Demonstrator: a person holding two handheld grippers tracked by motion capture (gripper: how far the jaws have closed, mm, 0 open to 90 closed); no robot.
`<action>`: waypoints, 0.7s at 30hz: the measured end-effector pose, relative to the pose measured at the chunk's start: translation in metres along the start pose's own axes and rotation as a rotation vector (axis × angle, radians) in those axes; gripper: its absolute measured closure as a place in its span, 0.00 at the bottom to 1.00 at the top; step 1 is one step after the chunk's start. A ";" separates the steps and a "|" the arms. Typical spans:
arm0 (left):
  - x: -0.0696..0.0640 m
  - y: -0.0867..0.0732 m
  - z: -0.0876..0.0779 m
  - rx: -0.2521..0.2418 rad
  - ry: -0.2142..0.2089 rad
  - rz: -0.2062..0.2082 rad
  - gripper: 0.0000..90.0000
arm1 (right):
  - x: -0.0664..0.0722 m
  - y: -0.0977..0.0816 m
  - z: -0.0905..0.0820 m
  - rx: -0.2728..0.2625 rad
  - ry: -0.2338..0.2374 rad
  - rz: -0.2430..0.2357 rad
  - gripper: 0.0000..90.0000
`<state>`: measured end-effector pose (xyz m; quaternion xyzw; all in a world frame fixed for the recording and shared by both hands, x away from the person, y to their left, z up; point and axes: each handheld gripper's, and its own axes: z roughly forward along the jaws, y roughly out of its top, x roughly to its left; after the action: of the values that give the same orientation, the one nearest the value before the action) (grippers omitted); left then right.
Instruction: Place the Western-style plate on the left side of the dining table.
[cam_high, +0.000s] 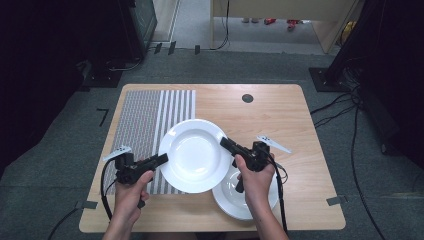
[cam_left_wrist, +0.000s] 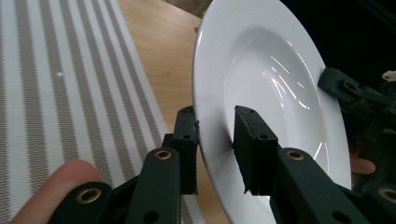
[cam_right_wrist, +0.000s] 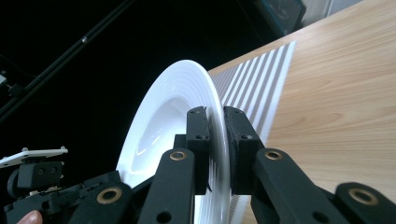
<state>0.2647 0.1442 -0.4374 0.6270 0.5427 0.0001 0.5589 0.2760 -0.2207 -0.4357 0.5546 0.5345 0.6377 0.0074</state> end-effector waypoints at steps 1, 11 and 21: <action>0.004 0.003 -0.003 -0.006 0.005 -0.008 0.80 | 0.001 0.001 0.006 0.007 0.004 0.003 0.92; 0.034 0.020 -0.023 -0.065 0.068 -0.091 0.81 | 0.015 0.012 0.063 0.089 0.038 0.004 0.92; 0.059 0.048 -0.029 -0.075 0.138 -0.093 0.81 | 0.020 0.015 0.113 0.128 0.056 0.045 0.92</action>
<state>0.3042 0.2153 -0.4283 0.5784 0.6081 0.0378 0.5424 0.3578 -0.1387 -0.4322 0.5479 0.5614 0.6175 -0.0572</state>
